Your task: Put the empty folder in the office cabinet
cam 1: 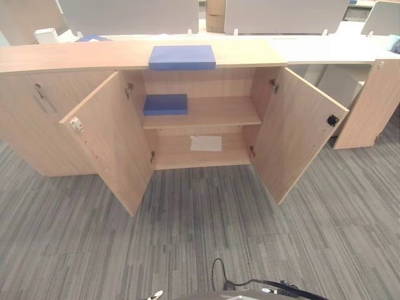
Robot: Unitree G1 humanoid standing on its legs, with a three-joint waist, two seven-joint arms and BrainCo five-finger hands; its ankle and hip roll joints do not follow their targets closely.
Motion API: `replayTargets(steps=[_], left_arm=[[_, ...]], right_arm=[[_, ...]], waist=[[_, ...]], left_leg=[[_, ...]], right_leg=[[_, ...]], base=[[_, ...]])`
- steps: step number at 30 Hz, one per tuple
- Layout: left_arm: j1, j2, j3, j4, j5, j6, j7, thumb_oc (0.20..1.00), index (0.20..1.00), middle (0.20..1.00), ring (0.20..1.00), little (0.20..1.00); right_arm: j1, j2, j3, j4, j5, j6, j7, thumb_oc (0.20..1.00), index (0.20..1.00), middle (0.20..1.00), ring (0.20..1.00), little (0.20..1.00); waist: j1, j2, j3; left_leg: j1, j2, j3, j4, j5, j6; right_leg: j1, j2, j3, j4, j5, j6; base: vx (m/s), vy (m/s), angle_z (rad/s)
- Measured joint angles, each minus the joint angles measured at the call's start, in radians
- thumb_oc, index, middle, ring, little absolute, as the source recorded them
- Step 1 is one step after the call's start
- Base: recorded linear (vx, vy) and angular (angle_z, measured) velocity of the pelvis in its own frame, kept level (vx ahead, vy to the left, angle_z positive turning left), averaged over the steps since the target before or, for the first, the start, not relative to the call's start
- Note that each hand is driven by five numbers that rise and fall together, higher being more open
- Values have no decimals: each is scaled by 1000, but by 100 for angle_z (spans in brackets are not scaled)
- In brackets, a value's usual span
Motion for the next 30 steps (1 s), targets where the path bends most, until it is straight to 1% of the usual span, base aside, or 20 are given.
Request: replayTargets(steps=[7, 17, 30], left_arm=[[-1, 0, -4, -1, 6, 5, -2, 1000, 1000, 1000, 1000, 1000], [-1, 0, -4, 0, 15, 9, 5, 1000, 1000, 1000, 1000, 1000], [-1, -1, -6, 0, 15, 9, 8, 1000, 1000, 1000, 1000, 1000]], right_arm=[[-5, -2, -1, 0, 0, 17, 16, 1000, 1000, 1000, 1000, 1000], [-8, -2, 1, 0, 0, 20, 43, 1000, 1000, 1000, 1000, 1000], [-12, -2, 1, 0, 0, 22, 43, 1000, 1000, 1000, 1000, 1000]], waist=[[2, 1, 1], [2, 2, 1], [2, 4, 2]], left_leg=[[-1, 0, -9, 0, 0, 0], [1, 0, -17, 0, 5, 4], [2, 0, -16, 0, 4, 2]], right_leg=[[2, -1, -8, 0, -1, -1], [8, -1, -17, 0, -3, -3], [8, -1, -16, 0, -3, -3]], base=[[2, -2, 1], [8, -2, 2], [0, 0, 0]])
